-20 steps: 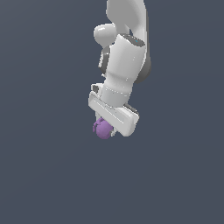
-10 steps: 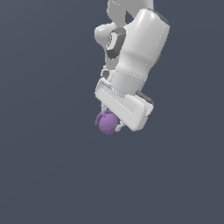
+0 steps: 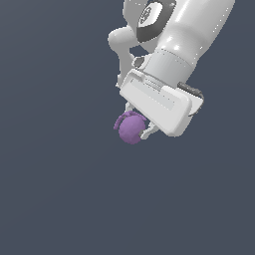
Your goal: Pick up the object and move it to a goal position.
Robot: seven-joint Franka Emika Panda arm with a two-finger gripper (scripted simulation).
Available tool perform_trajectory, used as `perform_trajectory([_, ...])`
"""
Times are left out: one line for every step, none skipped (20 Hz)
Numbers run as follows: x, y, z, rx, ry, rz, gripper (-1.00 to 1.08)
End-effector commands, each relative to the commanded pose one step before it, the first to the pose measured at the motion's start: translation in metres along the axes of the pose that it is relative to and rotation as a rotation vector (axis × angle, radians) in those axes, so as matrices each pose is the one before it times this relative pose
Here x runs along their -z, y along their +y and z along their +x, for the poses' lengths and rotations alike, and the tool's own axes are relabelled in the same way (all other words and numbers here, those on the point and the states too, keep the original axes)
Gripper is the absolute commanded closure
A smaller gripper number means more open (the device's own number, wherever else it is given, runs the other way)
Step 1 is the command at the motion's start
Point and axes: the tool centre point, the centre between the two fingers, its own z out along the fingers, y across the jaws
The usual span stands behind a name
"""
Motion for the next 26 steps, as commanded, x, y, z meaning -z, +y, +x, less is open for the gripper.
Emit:
perform_trajectory([0.01719, -0.00792, 0.00608, -0.03934, 0.04030, -0.00487, 1.08])
perform_trajectory([0.00684, -0.00324, 0.00240, -0.01545, 0.01592, -0.00229, 1.08])
perform_trajectory([0.00671, -0.00319, 0.00234, -0.01512, 0.01558, -0.00228, 1.08])
perform_trajectory([0.00657, -0.00312, 0.00227, -0.01476, 0.01521, -0.00227, 1.08])
perform_trajectory([0.00642, -0.00306, 0.00220, -0.01437, 0.01482, -0.00226, 1.08])
perform_trajectory([0.00625, -0.00299, 0.00213, -0.01395, 0.01440, -0.00225, 1.08])
perform_trajectory([0.00607, -0.00291, 0.00205, -0.01349, 0.01395, -0.00224, 1.08])
perform_trajectory([0.00586, -0.00282, 0.00196, -0.01298, 0.01343, -0.00220, 1.08])
perform_trajectory([0.00562, -0.00271, 0.00186, -0.01241, 0.01285, -0.00215, 1.08])
perform_trajectory([0.00536, -0.00259, 0.00175, -0.01179, 0.01223, -0.00209, 1.08])
perform_trajectory([0.00509, -0.00248, 0.00165, -0.01116, 0.01162, -0.00205, 1.08])
perform_trajectory([0.00480, -0.00236, 0.00154, -0.01048, 0.01097, -0.00201, 1.08])
perform_trajectory([0.00447, -0.00223, 0.00143, -0.00972, 0.01025, -0.00196, 1.08])
perform_trajectory([0.00411, -0.00207, 0.00131, -0.00892, 0.00944, -0.00186, 1.08])
perform_trajectory([0.00374, -0.00189, 0.00117, -0.00807, 0.00857, -0.00172, 1.08])
perform_trajectory([0.00335, -0.00170, 0.00105, -0.00723, 0.00771, -0.00158, 1.08])
perform_trajectory([0.00297, -0.00152, 0.00093, -0.00639, 0.00684, -0.00143, 1.08])
perform_trajectory([0.00258, -0.00135, 0.00080, -0.00554, 0.00597, -0.00128, 1.08])
perform_trajectory([0.00219, -0.00117, 0.00068, -0.00470, 0.00512, -0.00115, 1.08])
perform_trajectory([0.00181, -0.00099, 0.00058, -0.00388, 0.00430, -0.00101, 1.08])
perform_trajectory([0.00142, -0.00082, 0.00048, -0.00308, 0.00349, -0.00089, 1.08])
perform_trajectory([0.00104, -0.00068, 0.00034, -0.00223, 0.00262, -0.00074, 1.08])
perform_trajectory([0.00070, -0.00051, 0.00028, -0.00154, 0.00192, -0.00061, 1.08])
perform_trajectory([0.00039, -0.00036, 0.00016, -0.00087, 0.00119, -0.00045, 1.08])
perform_trajectory([0.00016, -0.00020, 0.00012, -0.00042, 0.00067, -0.00030, 1.08])
perform_trajectory([0.00006, -0.00009, -0.00004, 0.00000, 0.00000, 0.00000, 1.08])
